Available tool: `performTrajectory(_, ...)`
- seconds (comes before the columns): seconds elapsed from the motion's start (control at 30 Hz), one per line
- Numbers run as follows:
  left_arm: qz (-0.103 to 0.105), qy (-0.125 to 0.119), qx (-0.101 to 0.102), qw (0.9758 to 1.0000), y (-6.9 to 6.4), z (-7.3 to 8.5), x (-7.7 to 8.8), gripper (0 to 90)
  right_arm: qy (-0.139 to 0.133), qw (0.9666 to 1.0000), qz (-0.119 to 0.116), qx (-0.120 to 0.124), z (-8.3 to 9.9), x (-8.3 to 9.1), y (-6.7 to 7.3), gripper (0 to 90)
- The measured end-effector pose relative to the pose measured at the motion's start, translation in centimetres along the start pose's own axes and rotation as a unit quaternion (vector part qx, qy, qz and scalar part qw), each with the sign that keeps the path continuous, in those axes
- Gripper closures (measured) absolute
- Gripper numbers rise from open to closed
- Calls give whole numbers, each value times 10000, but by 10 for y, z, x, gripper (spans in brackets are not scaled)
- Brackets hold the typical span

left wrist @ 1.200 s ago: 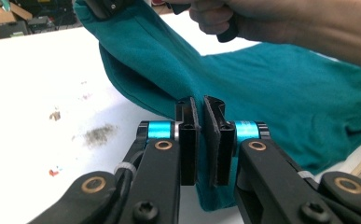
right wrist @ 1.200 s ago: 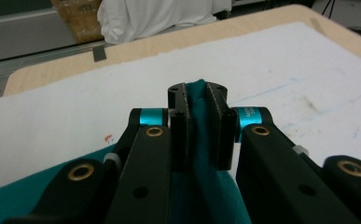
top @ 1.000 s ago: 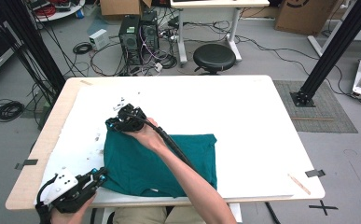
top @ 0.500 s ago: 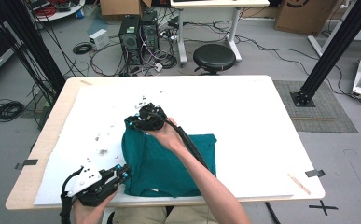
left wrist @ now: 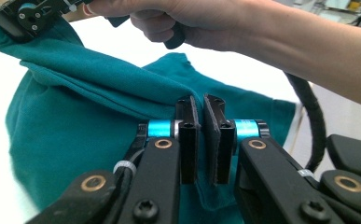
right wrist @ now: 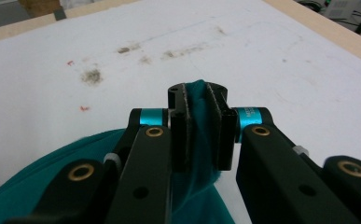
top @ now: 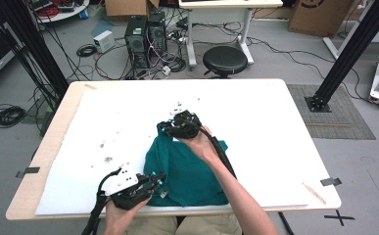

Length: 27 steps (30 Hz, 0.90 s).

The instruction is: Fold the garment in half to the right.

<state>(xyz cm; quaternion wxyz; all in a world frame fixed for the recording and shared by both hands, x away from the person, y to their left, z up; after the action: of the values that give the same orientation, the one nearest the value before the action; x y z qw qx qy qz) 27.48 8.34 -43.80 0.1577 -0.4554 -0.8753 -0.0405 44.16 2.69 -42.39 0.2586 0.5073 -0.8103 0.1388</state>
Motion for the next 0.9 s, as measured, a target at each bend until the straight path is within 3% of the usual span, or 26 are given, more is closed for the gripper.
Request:
performTrajectory(0.17,20,57,-293,9996,-15,-11,-23,844,-66,9998,174,-62,9,19,-9,816)
performTrajectory(0.3,135,212,-372,9990,-29,-7,-47,844,-18,9994,347,-15,21,32,-16,816)
performTrajectory(0.9,495,476,-149,9975,-60,-4,-99,843,160,9975,609,-308,73,68,-42,814)
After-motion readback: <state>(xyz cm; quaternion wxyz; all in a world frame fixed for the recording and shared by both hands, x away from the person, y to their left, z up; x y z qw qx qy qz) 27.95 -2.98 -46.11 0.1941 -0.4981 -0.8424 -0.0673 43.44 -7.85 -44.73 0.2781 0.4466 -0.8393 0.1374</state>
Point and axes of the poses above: each handheld gripper's, and its own axes: x roughly backward along the jaws, z roughly out of its underside, y roughly to its left, the point moved 9 cm from there along -x, roughly forward along the jaws
